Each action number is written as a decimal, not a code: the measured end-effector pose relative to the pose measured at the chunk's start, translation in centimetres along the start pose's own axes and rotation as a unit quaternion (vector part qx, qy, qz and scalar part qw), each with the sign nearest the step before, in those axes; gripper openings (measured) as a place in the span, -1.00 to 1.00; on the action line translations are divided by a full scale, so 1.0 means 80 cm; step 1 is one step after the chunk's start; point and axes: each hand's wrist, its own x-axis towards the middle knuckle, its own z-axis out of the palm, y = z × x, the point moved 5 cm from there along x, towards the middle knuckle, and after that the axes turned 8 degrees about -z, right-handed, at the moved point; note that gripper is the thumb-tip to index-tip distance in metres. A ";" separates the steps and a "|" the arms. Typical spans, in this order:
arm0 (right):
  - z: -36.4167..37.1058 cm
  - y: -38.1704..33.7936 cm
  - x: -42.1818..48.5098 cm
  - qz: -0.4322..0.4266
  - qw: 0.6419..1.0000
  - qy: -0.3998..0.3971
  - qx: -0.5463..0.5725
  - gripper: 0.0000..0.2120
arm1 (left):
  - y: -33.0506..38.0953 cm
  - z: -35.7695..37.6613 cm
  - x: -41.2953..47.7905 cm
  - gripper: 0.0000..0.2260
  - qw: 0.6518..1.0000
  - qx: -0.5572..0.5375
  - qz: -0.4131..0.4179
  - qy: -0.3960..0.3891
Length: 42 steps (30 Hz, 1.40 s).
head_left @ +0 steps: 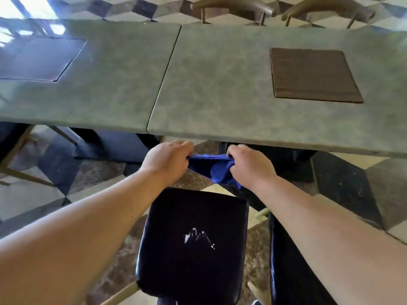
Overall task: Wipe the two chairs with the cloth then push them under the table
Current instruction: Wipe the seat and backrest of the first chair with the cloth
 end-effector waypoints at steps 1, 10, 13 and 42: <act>0.016 -0.009 0.006 -0.004 1.000 -0.008 -0.002 -0.80 | -0.017 0.011 -0.005 -0.95 1.000 0.003 -0.008 0.001; 0.173 -0.067 0.050 -0.005 0.999 -0.047 0.016 -0.81 | -0.140 0.133 -0.051 -0.92 0.996 0.016 -0.082 -0.009; 0.224 -0.074 0.064 0.013 0.998 -0.056 0.038 -0.83 | -0.169 0.178 -0.058 -0.95 0.994 0.017 -0.110 -0.016; 0.507 -0.153 0.117 -0.034 0.998 -0.013 0.057 -0.64 | -0.248 0.500 -0.237 -0.04 0.907 -0.148 -0.391 -0.049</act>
